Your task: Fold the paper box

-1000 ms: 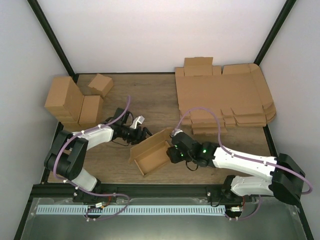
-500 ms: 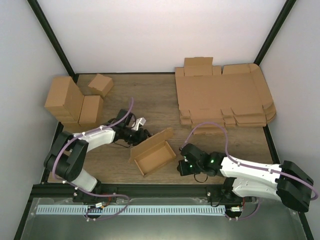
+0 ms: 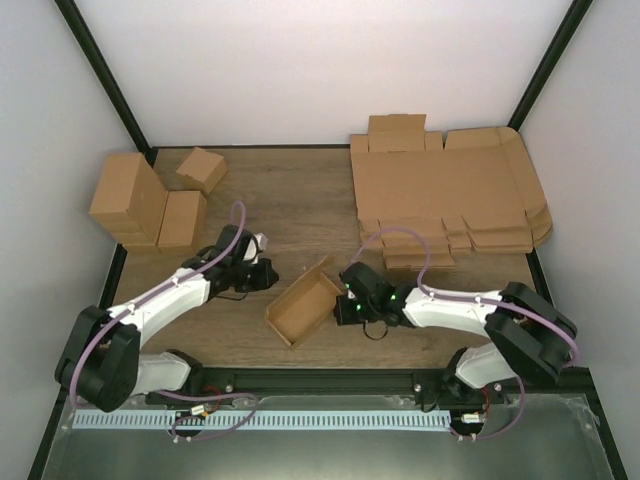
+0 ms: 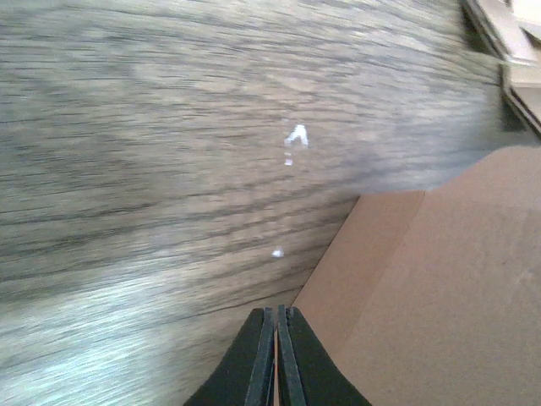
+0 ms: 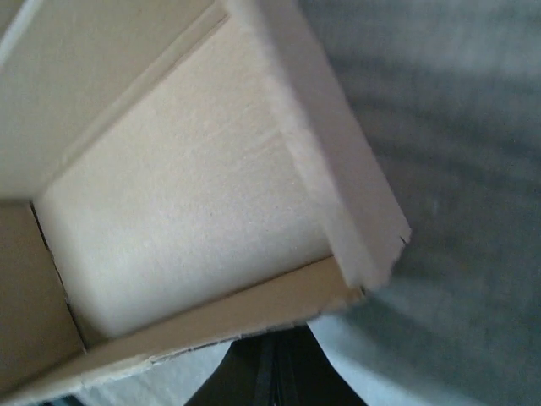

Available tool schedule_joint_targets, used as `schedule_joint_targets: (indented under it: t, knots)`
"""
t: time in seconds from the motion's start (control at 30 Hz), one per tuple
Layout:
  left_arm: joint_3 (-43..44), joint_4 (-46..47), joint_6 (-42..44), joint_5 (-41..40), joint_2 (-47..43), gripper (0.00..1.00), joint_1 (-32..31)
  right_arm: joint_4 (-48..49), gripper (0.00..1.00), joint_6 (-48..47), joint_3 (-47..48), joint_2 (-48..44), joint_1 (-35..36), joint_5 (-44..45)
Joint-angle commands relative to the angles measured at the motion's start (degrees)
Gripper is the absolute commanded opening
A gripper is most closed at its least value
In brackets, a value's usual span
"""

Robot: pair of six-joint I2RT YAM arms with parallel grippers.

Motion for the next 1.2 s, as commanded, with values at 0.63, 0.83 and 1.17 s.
schedule_joint_targets:
  t: [0.63, 0.83, 1.17]
  knots:
    - [-2.8, 3.0, -2.2, 2.3, 1.0, 0.04, -0.6, 3.0, 0.01, -17.3, 13.6, 13.5, -15.0, 0.4]
    - [3.5, 0.0, -2.2, -10.8, 7.9, 0.04, 0.2, -3.2, 0.01, -17.5, 18.6, 17.3, -15.2, 4.6]
    - [12.5, 1.2, 0.1, -11.5, 18.8, 0.04, 0.1, -9.0, 0.01, -11.0, 24.9, 23.0, -15.1, 4.1]
